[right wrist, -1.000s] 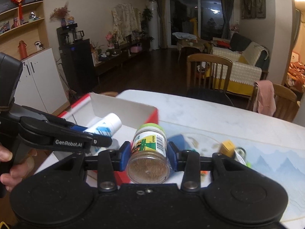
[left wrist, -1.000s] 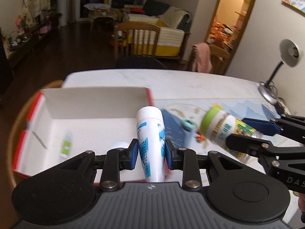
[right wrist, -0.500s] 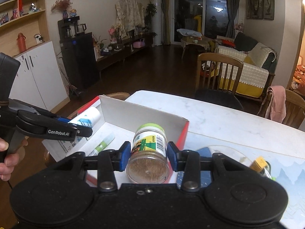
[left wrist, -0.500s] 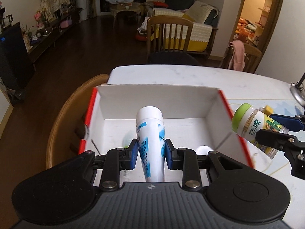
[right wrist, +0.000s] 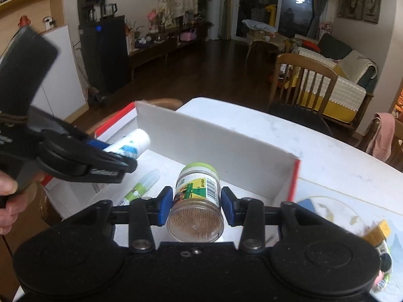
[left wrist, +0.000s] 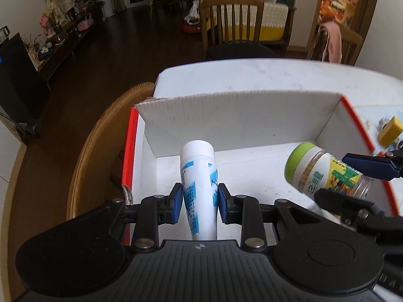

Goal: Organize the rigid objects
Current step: 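Carry the white-blue tube and green-lidded jar with both grippers into the box, then open left gripper releasing tube while right gripper releases green-lidded jar in box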

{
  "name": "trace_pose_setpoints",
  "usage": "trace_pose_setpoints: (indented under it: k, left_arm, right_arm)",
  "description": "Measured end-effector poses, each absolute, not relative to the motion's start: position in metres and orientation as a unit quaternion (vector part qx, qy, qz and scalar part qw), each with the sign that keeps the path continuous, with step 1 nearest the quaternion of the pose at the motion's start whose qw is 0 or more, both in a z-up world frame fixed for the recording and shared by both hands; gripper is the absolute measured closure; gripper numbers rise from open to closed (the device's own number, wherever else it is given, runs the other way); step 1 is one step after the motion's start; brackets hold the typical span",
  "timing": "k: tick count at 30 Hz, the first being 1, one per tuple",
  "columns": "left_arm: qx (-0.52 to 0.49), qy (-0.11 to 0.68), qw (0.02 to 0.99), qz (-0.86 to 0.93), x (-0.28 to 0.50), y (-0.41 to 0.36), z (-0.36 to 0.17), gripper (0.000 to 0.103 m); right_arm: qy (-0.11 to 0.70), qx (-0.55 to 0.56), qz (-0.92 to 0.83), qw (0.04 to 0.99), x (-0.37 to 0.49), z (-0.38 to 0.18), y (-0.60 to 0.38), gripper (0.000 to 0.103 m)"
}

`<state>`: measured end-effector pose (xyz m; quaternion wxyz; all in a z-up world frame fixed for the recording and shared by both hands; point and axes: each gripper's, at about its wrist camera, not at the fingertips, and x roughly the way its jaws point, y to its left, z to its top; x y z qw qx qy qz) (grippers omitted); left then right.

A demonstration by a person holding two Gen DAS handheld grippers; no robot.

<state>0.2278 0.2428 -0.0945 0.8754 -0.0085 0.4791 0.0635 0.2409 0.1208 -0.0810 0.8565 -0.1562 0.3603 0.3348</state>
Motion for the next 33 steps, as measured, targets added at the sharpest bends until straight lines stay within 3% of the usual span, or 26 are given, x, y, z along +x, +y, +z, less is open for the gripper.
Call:
trace_pose_setpoints:
  k: [19,33]
  left_arm:
    - [0.040,0.543,0.837,0.058,0.249,0.232,-0.137,0.074]
    - [0.038,0.563,0.823,0.059,0.247,0.233,-0.136,0.074]
  right_arm:
    - [0.423,-0.219,0.331,0.814,0.250,-0.134,0.162,0.062]
    - [0.436,-0.222,0.347,0.800,0.246,-0.134,0.161,0.059]
